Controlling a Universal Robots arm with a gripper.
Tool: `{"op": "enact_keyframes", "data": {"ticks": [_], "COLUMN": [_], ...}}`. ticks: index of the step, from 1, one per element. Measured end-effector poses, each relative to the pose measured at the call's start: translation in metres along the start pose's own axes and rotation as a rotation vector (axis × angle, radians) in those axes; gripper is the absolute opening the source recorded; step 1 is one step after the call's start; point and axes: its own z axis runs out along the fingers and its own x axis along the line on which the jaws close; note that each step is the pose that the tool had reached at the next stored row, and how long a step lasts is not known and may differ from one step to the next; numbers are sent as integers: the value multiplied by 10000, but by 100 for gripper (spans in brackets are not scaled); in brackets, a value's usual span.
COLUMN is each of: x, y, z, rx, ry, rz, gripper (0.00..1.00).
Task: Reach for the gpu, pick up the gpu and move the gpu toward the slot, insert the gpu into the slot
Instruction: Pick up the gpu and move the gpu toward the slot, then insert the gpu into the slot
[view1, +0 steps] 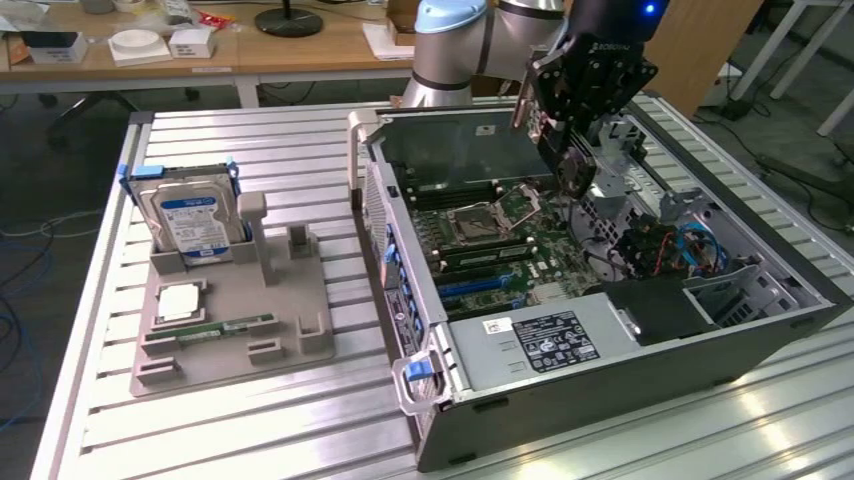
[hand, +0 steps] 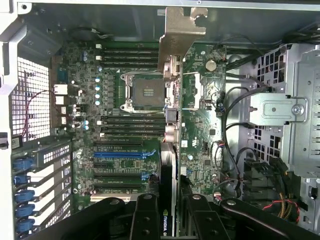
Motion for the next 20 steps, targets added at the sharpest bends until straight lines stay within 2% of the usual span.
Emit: {"op": "enact_keyframes", "data": {"ticks": [11, 12, 13, 14, 20], "x": [0, 0, 1, 0, 0], "y": [0, 0, 0, 0, 0], "z": [0, 0, 0, 0, 1], "rx": [0, -2, -9, -11, -23], "ry": [1, 1, 7, 9, 18], "rz": [-67, -172, -735, -966, -1866], "gripper": [26, 26, 26, 26, 26]}}
